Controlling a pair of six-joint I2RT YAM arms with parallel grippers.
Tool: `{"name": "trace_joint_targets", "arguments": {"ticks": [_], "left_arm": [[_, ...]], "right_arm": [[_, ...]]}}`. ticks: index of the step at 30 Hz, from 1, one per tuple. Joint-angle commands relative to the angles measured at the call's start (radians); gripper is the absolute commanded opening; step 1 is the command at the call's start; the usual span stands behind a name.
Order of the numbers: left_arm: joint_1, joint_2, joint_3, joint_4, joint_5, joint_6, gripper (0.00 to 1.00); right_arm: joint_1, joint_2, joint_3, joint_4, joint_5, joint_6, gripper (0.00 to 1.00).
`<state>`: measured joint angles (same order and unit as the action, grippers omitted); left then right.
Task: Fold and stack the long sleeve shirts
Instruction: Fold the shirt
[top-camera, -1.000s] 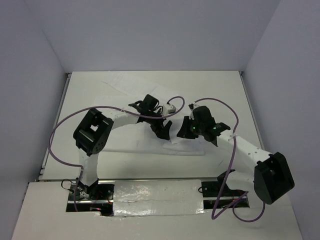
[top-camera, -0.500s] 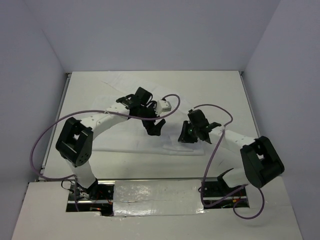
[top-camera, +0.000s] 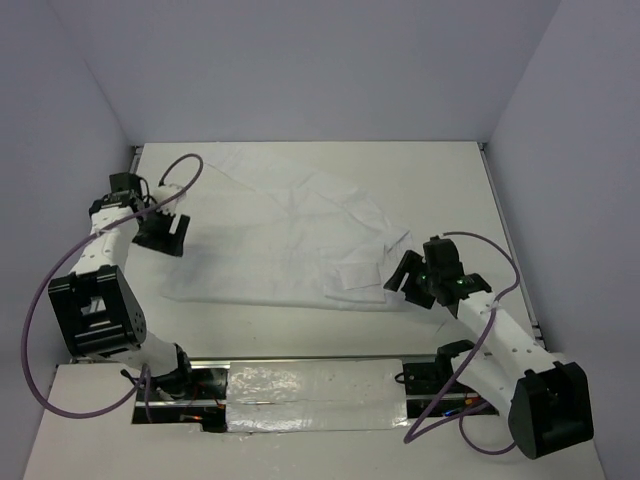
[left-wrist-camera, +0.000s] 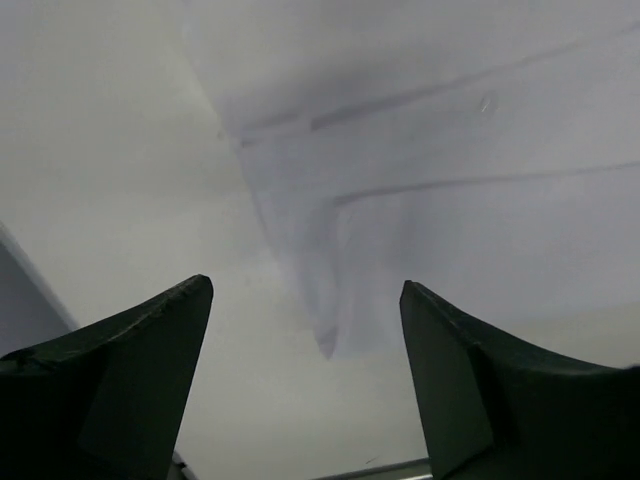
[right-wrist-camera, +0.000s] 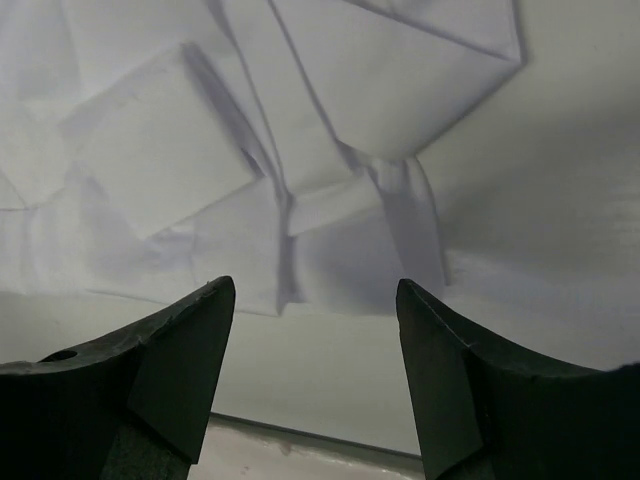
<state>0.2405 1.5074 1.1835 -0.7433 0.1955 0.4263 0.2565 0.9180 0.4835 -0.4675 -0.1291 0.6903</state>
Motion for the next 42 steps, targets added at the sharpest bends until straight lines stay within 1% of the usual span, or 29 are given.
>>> {"name": "trace_joint_targets", "arguments": {"ticks": [1,2,3,4,6,7,9,11,13,15,17,18,19,20,21,22,23,24,25,26,32,33,34,37,38,39,40,41,42], "left_arm": [[0.057,-0.035,-0.071,-0.073,0.003,0.252,0.86],[0.068,-0.014,-0.082,-0.056,-0.002,0.265,0.84],[0.098,0.005,-0.088,-0.045,0.002,0.264,0.84],[0.117,0.046,-0.082,-0.035,0.016,0.234,0.86],[0.164,0.101,-0.053,-0.024,0.015,0.165,0.92],[0.178,0.150,-0.042,-0.027,0.012,0.149,0.94],[0.210,0.183,-0.045,-0.016,-0.005,0.125,0.97],[0.212,0.201,-0.074,0.008,-0.045,0.137,0.99],[0.209,0.211,-0.120,0.034,-0.048,0.144,0.99],[0.207,0.215,-0.149,0.044,-0.038,0.132,0.99],[0.206,0.206,-0.169,0.048,0.005,0.129,0.98],[0.198,0.203,-0.188,0.048,0.018,0.132,0.93],[0.191,0.198,-0.205,0.044,0.037,0.135,0.84],[0.186,0.198,-0.211,0.042,0.047,0.135,0.78],[0.184,0.200,-0.216,0.035,0.057,0.143,0.71],[0.183,0.201,-0.220,0.015,0.067,0.147,0.63],[0.184,0.204,-0.225,0.004,0.079,0.157,0.45],[0.183,0.206,-0.228,-0.005,0.076,0.164,0.33],[0.184,0.203,-0.229,-0.022,0.061,0.170,0.08],[0.189,0.198,-0.229,-0.028,0.050,0.176,0.00],[0.217,0.125,-0.186,-0.183,0.013,0.226,0.00],[0.215,0.111,-0.186,-0.204,0.002,0.236,0.00],[0.217,0.099,-0.191,-0.223,-0.007,0.253,0.00],[0.215,0.041,-0.222,-0.290,-0.010,0.285,0.00],[0.215,0.016,-0.231,-0.321,-0.008,0.292,0.00],[0.215,0.005,-0.248,-0.330,-0.011,0.298,0.10],[0.215,-0.004,-0.255,-0.335,-0.016,0.302,0.20],[0.215,-0.018,-0.262,-0.341,-0.027,0.305,0.31],[0.217,-0.021,-0.266,-0.346,-0.028,0.311,0.44]], "right_arm": [[-0.036,-0.005,-0.013,-0.033,-0.035,-0.017,0.73],[-0.039,0.011,-0.011,-0.033,-0.037,-0.021,0.73],[-0.040,0.021,-0.013,-0.034,-0.037,-0.023,0.74],[-0.040,0.030,-0.019,-0.034,-0.038,-0.017,0.78],[-0.042,0.047,-0.032,-0.023,-0.041,-0.008,0.80],[-0.040,0.051,-0.045,-0.022,-0.038,0.006,0.81],[-0.043,0.058,-0.057,-0.011,-0.032,0.020,0.81],[-0.040,0.070,-0.078,0.003,-0.030,0.032,0.82],[-0.042,0.093,-0.092,0.023,-0.037,0.029,0.82],[-0.040,0.142,-0.091,0.027,-0.027,0.014,0.80],[-0.043,0.186,-0.086,0.046,-0.037,0.003,0.77],[-0.042,0.200,-0.079,0.058,-0.049,-0.001,0.70],[-0.040,0.223,-0.076,0.059,-0.055,-0.005,0.64],[-0.042,0.231,-0.069,0.056,-0.058,-0.006,0.56],[-0.040,0.234,-0.066,0.046,-0.069,-0.006,0.40],[-0.040,0.226,-0.066,0.038,-0.070,-0.005,0.32],[-0.040,0.214,-0.066,0.020,-0.073,-0.005,0.16],[-0.040,0.178,-0.063,-0.002,-0.063,0.003,0.09],[-0.040,0.154,-0.062,-0.020,-0.057,0.008,0.01],[-0.040,0.130,-0.056,-0.063,-0.049,0.020,0.00],[-0.036,-0.095,-0.046,-0.267,-0.052,0.097,0.00],[-0.028,-0.157,-0.042,-0.298,-0.046,0.126,0.00],[-0.016,-0.188,-0.033,-0.356,-0.034,0.136,0.00],[0.013,-0.266,-0.013,-0.454,-0.020,0.173,0.00],[0.024,-0.287,-0.005,-0.476,-0.021,0.179,0.06],[0.030,-0.295,0.003,-0.499,-0.024,0.193,0.17],[0.038,-0.303,0.026,-0.538,-0.023,0.198,0.41],[0.044,-0.312,0.046,-0.557,-0.015,0.198,0.50],[0.044,-0.314,0.072,-0.578,0.002,0.192,0.56]]}}
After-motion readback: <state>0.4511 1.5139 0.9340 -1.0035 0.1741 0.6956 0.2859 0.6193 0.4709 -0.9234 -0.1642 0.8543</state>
